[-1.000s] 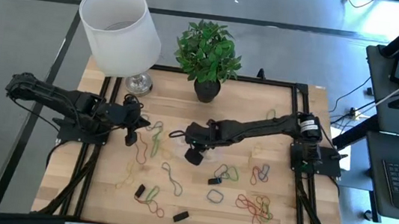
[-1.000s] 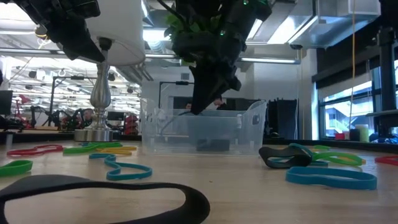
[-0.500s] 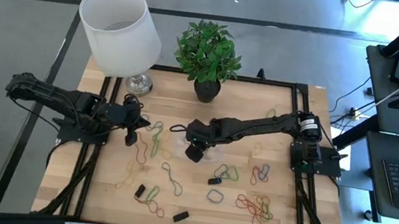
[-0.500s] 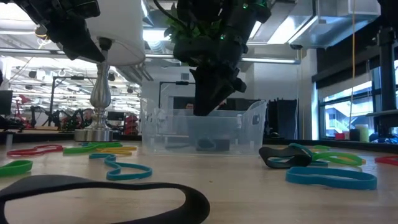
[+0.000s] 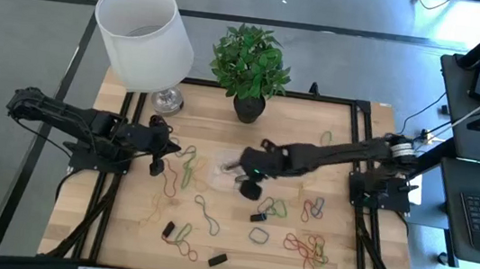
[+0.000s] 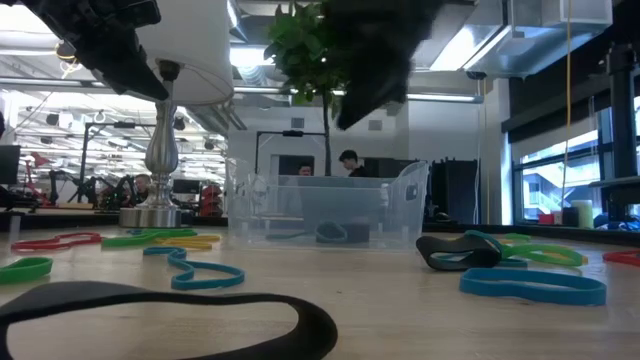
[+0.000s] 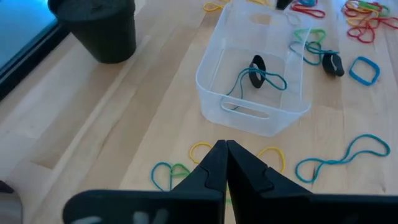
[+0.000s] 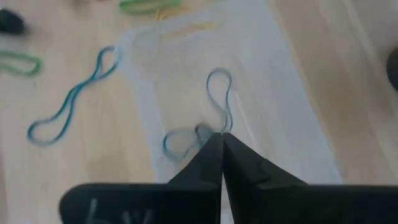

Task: Pick and place rubber bands into bin
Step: Put the green rubber band into the transparent container

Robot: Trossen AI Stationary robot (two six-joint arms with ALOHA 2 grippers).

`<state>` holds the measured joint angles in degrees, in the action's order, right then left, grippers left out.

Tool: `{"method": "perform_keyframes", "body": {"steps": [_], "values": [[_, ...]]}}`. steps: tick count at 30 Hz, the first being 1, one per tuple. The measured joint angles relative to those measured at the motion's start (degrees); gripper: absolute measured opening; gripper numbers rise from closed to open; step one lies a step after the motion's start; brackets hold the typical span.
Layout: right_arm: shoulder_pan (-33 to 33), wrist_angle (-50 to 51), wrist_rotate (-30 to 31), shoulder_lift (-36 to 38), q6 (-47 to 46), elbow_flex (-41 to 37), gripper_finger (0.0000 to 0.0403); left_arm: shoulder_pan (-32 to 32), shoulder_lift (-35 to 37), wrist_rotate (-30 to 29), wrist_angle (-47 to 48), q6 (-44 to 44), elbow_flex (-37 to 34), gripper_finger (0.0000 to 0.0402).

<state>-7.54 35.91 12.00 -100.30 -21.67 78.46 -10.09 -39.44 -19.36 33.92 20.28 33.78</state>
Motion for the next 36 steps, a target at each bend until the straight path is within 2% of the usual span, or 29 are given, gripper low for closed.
{"method": "perform_keyframes", "body": {"steps": [8, 14, 17, 21, 30, 36], "values": [[-5.14, -14.52, 1.5, 23.33, -9.09, -24.71, 0.0007, 0.02, -4.91, 2.8, -0.47, -1.9, 2.38, 0.0002], [-8.68, -14.76, 2.12, 38.27, -9.55, -36.28, 0.0004, 0.0, -15.07, 3.83, 1.26, -1.16, 8.47, 0.0002], [-9.98, -14.9, 1.92, 44.35, -9.75, -39.73, 0.0006, 0.0, -21.38, 4.05, 6.51, 2.08, 12.3, 0.0001], [-10.41, -13.46, 2.06, 50.35, -9.51, -42.96, 0.0003, 0.1, -29.62, 3.86, 13.6, 10.93, 16.67, 0.0003], [-10.39, -9.26, 2.03, 57.64, -6.27, -47.19, 0.0007, 2.75, -40.66, 4.23, 15.71, 30.65, 17.44, 0.0006], [-10.39, -6.31, 1.94, 58.62, -4.72, -47.69, 0.0005, 5.26, -45.77, 5.95, 14.67, 33.19, 17.4, 0.0037]]}}
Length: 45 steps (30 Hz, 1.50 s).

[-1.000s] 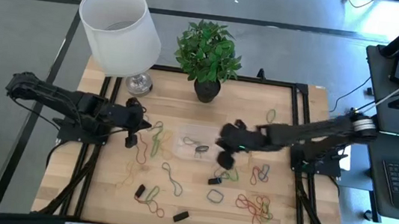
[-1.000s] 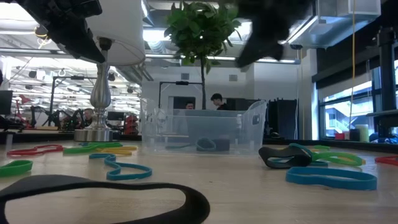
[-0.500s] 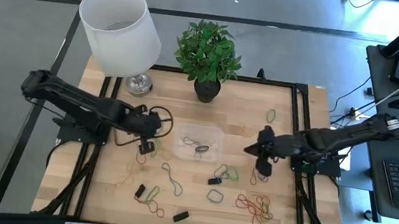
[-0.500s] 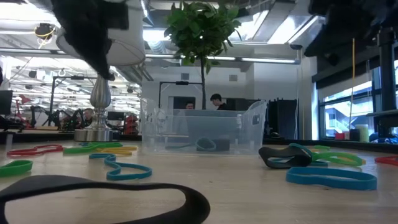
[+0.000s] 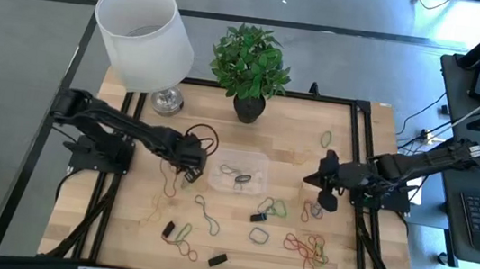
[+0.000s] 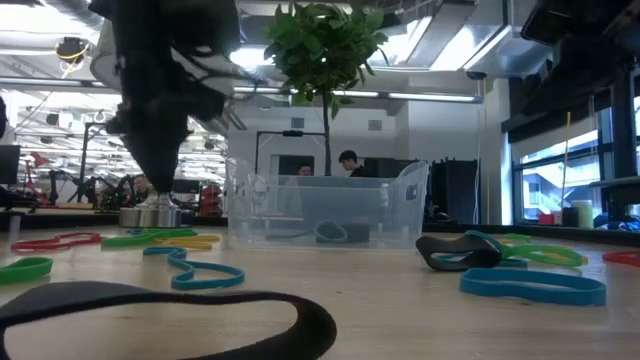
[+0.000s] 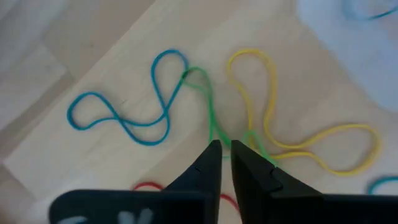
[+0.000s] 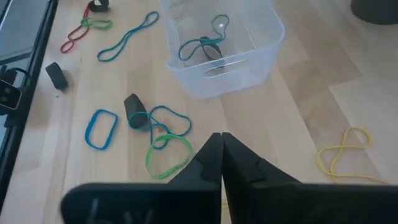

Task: Pick and place rubber bands into bin
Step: Put the green rubber band into the transparent container

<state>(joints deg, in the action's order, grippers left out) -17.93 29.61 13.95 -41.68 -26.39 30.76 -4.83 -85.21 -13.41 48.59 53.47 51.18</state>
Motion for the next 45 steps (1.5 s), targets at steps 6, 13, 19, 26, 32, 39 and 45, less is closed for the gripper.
{"method": "perform_keyframes", "body": {"steps": [6, 13, 19, 26, 32, 39, 45], "values": [[0.0, 2.09, -0.03, 0.81, 1.2, 0.02, 0.0008, 1.6, -4.04, 1.4, -1.24, 0.2, 0.0, 0.0078], [0.0, 2.48, -0.06, 1.4, 0.96, 0.04, 0.0006, 1.58, -6.75, 1.5, -2.46, 0.49, 0.0, 0.0094], [0.0, 2.81, -0.06, 1.34, 1.11, 0.04, 0.001, 1.58, -10.9, 2.65, -3.04, 0.84, 0.0, 0.0087], [0.01, 2.83, -0.05, 1.34, 1.17, 0.04, 0.0007, 1.56, -12.49, 2.75, -3.33, 2.95, 0.26, 0.0051], [0.0, 2.84, -0.03, 1.34, 1.16, 0.04, 0.001, 1.57, -8.68, 3.04, -2.96, 3.02, -0.15, 0.0004], [0.0, 3.1, -0.01, 1.34, 2.83, 0.04, 0.0013, 1.09, 0.67, 3.03, 0.58, 5.82, -0.11, 0.0003], [0.0, 3.19, -0.01, 1.32, 3.14, 0.04, 0.0014, -1.61, 9.82, 5.44, -4.13, -2.0, 1.61, 0.0003]]}}
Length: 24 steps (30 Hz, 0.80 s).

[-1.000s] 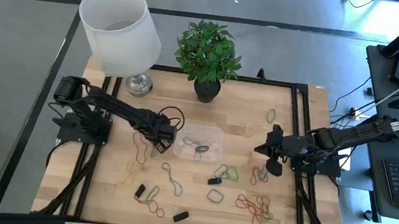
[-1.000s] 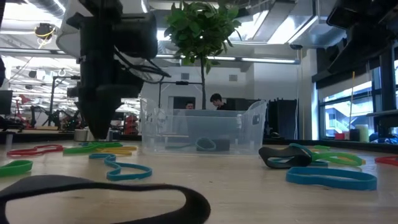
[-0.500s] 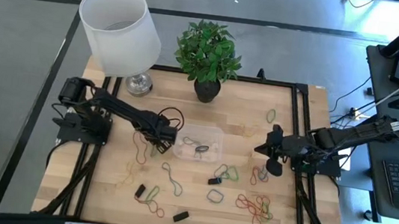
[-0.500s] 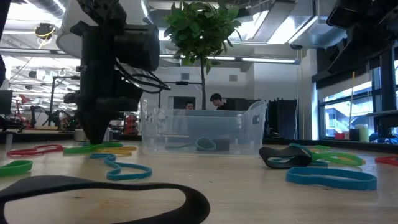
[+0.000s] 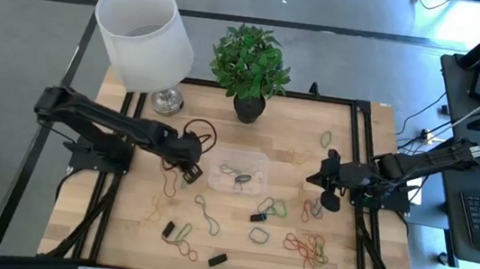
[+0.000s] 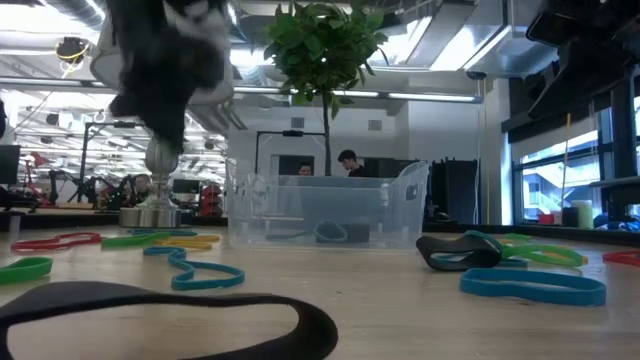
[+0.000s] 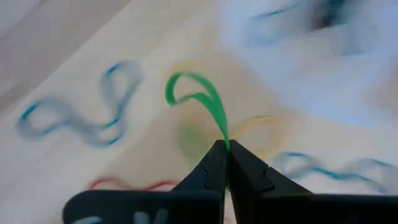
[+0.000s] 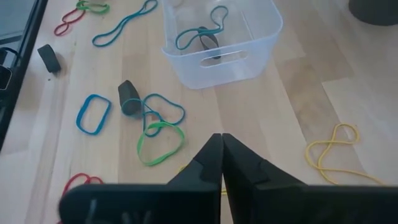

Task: Pick and place rubber bands into bin
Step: Put the green rubber band into the transparent container

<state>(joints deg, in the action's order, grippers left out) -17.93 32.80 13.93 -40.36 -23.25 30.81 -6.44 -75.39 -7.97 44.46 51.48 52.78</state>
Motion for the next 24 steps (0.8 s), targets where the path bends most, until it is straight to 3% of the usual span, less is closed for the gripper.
{"method": "perform_keyframes", "body": {"steps": [5, 11, 16, 24], "values": [[0.0, 0.09, 0.02, -0.02, 2.55, 0.0, 0.0014, -3.51, 1.42, -3.57, -3.29, -9.02, 7.39, 0.0002], [0.02, 0.05, 0.09, -0.57, 4.07, 0.04, 0.0014, -5.04, -6.73, -9.15, -3.3, -18.21, 20.08, 0.0002], [0.02, 0.12, 0.07, -1.08, 4.06, 0.07, 0.0014, -3.31, -16.98, -4.79, -2.41, -27.05, 30.0, 0.0002], [0.02, 0.02, 0.02, -1.55, 2.3, 0.07, 0.0014, 1.7, -30.26, 1.59, 1.56, -29.19, 38.74, 0.0003]]}}
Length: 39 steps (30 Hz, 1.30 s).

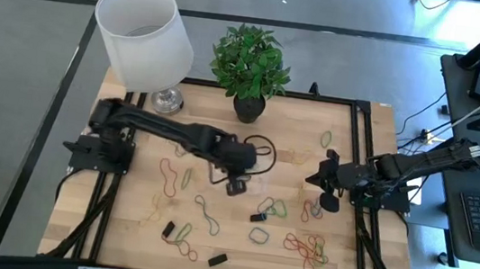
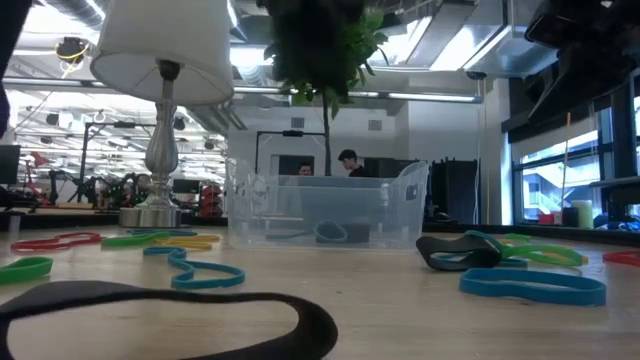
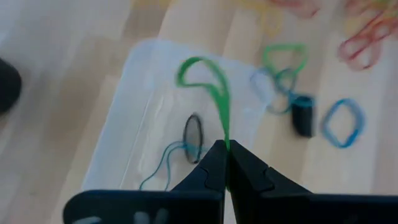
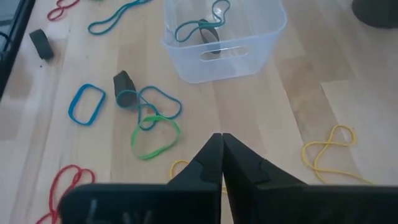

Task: Pick and place rubber bands into bin
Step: Put the green rubber band into the transparent container, then put the yellow rubber band into the transparent container

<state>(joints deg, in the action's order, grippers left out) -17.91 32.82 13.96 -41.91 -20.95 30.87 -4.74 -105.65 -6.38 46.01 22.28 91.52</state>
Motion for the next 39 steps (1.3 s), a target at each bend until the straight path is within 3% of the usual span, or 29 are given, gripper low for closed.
{"method": "perform_keyframes", "body": {"steps": [10, 17, 31, 39], "values": [[-0.01, 0.13, -0.02, 0.02, -2.96, 0.0, 0.0014, 2.78, -9.57, 2.13, 8.43, 2.46, 0.2, 0.0003], [0.0, 0.5, -0.02, 0.02, -3.2, 0.0, 0.0014, 2.04, -12.44, 5.15, 8.0, 4.11, -0.24, 0.0006], [-0.01, 1.44, -0.02, 0.02, -4.45, -0.02, 0.0014, 1.76, -12.37, 7.08, 8.18, 6.51, -0.15, 0.0111], [0.0, 1.43, -0.01, 0.02, -7.13, -0.02, 0.0014, 2.39, -7.43, 7.8, 8.71, 7.15, 0.5, 0.0118]]}}
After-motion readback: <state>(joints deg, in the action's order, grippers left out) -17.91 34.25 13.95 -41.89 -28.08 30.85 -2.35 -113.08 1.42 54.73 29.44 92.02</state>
